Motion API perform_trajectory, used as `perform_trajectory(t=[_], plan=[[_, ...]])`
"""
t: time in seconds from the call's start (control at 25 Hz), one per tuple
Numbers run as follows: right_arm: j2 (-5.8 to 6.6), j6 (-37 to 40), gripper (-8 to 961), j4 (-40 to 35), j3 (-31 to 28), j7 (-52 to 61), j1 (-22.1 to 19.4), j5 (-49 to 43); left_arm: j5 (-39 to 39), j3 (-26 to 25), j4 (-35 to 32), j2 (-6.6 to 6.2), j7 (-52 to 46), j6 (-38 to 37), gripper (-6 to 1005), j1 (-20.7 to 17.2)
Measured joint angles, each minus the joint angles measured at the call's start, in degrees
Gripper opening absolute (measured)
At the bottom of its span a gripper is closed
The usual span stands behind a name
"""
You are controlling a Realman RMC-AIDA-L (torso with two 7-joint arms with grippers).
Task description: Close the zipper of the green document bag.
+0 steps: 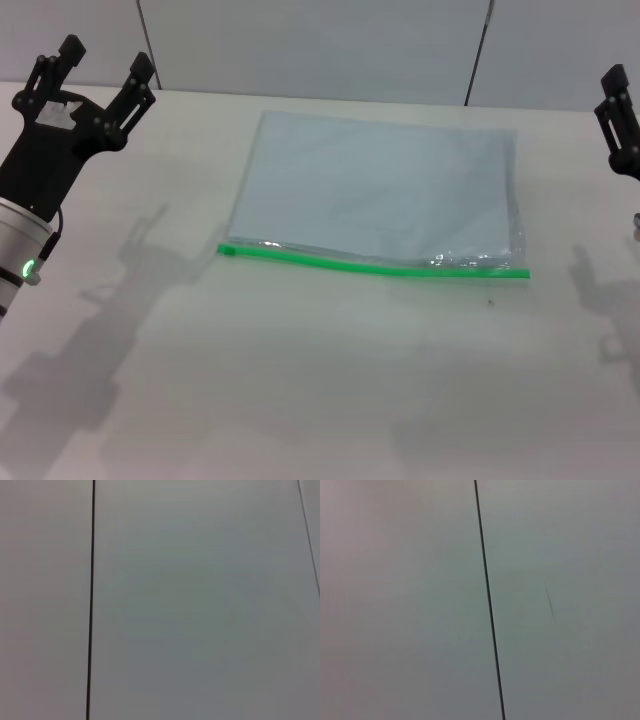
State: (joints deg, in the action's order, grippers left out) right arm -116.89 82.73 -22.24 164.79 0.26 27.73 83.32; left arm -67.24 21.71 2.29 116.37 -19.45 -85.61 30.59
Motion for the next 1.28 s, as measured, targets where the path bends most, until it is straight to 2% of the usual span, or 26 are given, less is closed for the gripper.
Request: perform_trajectory(t=[1.28], plan=[[0.00, 0.06, 700, -0.08, 0.00, 0.00, -0.05, 0.00, -0.12, 0.37, 0.00, 0.00, 0.04, 0.00, 848, 0.00]])
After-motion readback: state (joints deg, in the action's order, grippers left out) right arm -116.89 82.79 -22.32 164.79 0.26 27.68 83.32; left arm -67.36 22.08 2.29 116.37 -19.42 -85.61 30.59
